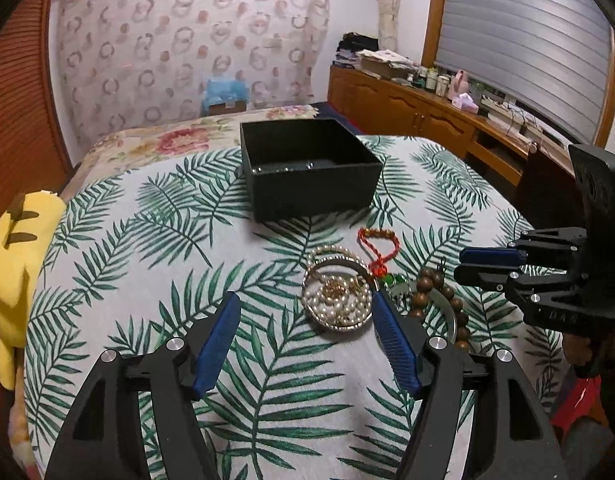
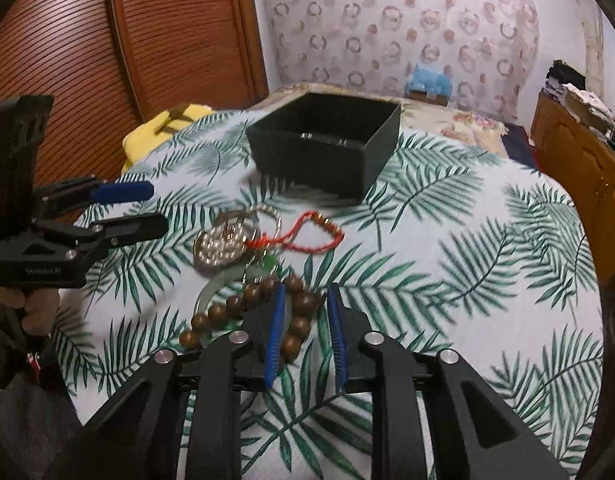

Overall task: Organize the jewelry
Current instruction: 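Grasp the brown wooden bead bracelet with the right tool, then grasp the silver bangle with the left tool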

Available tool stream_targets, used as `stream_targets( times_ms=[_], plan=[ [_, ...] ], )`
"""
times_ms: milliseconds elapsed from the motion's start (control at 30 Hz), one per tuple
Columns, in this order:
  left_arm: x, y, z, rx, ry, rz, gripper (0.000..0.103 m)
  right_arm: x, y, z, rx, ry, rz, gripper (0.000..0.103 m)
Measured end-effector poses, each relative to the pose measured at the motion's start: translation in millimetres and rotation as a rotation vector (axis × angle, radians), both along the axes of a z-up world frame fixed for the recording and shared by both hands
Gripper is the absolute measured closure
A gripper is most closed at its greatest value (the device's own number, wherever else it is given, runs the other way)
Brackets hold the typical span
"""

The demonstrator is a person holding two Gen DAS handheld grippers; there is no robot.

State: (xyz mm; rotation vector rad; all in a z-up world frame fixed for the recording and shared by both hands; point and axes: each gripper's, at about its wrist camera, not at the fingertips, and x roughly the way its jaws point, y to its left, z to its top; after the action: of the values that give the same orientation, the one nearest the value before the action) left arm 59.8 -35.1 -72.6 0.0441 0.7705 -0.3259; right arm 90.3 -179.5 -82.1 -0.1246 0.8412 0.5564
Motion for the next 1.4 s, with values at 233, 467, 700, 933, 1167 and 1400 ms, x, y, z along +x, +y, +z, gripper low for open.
stream_targets(
  times_ms=[233,467,700,933,1167,1400],
  plan=[
    [-0.2,-10.6,-9.6,0.016,0.024,-0.023,0.038,10.1,5.5,-8.9,-0.021,0.037,-0.005,0.087],
    [1.4,-17.7,-13.1,0.019,0.040,-0.042,0.038,16.1,11.6,-14.2,-0.039,0.070,0.008,0.087],
    [9.3,-23.2,-18.4,0.020,0.073,-0.058,0.037,16.6,15.5,-18.7,-0.071,0.074,0.027,0.086],
    [21.4,-26.2,-24.9,0.034,0.114,-0.062,0.037,4.7,1.9,8.2,-0.045,-0.008,-0.001,0.087],
    [32.2,-31.0,-31.3,0.036,0.141,-0.066,0.037,-2.6,-17.6,34.0,-0.024,-0.066,-0.034,0.086],
    [35.9,-30.4,-31.2,0.006,0.144,-0.060,0.037,-6.6,-24.5,38.5,-0.021,-0.087,-0.045,0.086]
  ],
)
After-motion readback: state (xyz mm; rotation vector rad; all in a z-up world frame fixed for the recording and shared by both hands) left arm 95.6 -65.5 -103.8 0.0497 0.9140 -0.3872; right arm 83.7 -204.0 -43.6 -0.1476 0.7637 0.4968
